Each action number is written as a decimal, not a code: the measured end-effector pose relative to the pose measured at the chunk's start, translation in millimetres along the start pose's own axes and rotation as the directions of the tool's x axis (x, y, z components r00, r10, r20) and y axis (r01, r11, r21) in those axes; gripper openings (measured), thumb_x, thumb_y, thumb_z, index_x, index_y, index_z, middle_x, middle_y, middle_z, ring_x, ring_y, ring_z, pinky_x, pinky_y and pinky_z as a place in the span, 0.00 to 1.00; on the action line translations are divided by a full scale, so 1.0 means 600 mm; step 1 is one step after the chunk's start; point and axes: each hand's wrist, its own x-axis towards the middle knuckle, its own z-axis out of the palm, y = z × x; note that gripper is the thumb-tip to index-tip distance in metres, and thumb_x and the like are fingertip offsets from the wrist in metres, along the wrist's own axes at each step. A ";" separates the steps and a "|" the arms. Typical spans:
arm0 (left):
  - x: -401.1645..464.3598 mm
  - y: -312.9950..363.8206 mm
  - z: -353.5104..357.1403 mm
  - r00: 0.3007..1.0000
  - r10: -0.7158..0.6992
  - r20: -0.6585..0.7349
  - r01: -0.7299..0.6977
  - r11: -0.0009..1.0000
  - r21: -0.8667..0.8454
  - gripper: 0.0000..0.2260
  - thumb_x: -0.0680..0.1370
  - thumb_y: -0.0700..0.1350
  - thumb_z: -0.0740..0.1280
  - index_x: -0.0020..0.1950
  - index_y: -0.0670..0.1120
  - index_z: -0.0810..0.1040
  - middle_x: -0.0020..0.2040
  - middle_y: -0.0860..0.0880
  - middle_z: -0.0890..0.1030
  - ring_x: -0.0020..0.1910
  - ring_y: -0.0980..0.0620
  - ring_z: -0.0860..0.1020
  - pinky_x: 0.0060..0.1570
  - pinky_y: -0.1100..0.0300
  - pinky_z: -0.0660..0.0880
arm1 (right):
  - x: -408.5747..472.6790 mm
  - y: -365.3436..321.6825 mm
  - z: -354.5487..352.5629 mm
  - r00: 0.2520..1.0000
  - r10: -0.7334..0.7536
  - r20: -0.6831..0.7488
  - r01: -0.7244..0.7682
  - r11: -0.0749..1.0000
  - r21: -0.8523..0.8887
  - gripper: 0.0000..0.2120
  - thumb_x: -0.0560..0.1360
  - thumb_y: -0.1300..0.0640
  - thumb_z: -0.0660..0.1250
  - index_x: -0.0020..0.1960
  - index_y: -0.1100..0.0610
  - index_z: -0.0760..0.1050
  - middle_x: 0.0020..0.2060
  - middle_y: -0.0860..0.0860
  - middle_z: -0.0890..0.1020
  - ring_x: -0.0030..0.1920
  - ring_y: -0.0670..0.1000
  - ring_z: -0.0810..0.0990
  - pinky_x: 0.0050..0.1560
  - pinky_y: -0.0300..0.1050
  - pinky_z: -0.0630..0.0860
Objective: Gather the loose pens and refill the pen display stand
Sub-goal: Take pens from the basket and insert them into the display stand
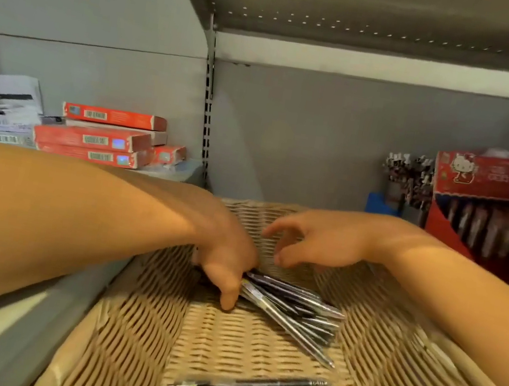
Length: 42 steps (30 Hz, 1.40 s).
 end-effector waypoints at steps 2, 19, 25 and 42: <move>0.018 -0.017 -0.012 0.998 0.021 -0.055 -0.021 1.000 0.002 0.21 0.78 0.49 0.71 0.69 0.45 0.75 0.64 0.47 0.80 0.63 0.48 0.78 0.64 0.54 0.74 | -0.005 0.005 0.004 0.998 0.010 0.057 -0.009 1.000 -0.022 0.28 0.77 0.40 0.68 0.76 0.40 0.66 0.64 0.40 0.79 0.60 0.43 0.79 0.63 0.46 0.78; 0.061 -0.108 -0.034 0.944 0.208 -0.256 -0.290 0.894 -0.341 0.09 0.75 0.41 0.74 0.49 0.55 0.81 0.46 0.50 0.84 0.32 0.64 0.79 0.33 0.67 0.75 | -0.015 0.004 0.011 0.999 0.019 0.029 -0.016 0.996 -0.091 0.17 0.74 0.41 0.72 0.60 0.43 0.74 0.43 0.43 0.84 0.43 0.47 0.84 0.41 0.42 0.75; 0.067 -0.109 -0.033 0.877 0.090 -0.472 -0.386 0.717 -0.580 0.04 0.75 0.38 0.72 0.50 0.44 0.83 0.35 0.52 0.84 0.35 0.58 0.82 0.37 0.63 0.80 | -0.020 0.005 0.011 0.998 -0.002 -0.061 -0.002 0.998 -0.061 0.08 0.75 0.42 0.71 0.47 0.42 0.73 0.41 0.43 0.82 0.41 0.44 0.79 0.41 0.44 0.72; 0.058 -0.084 -0.034 0.689 0.029 -0.724 -0.584 0.614 -0.531 0.25 0.76 0.42 0.73 0.68 0.59 0.68 0.41 0.52 0.84 0.38 0.55 0.85 0.37 0.61 0.82 | -0.013 0.003 0.011 0.967 0.110 -0.230 0.030 0.845 0.533 0.20 0.76 0.59 0.73 0.66 0.48 0.75 0.56 0.48 0.83 0.55 0.49 0.84 0.54 0.51 0.84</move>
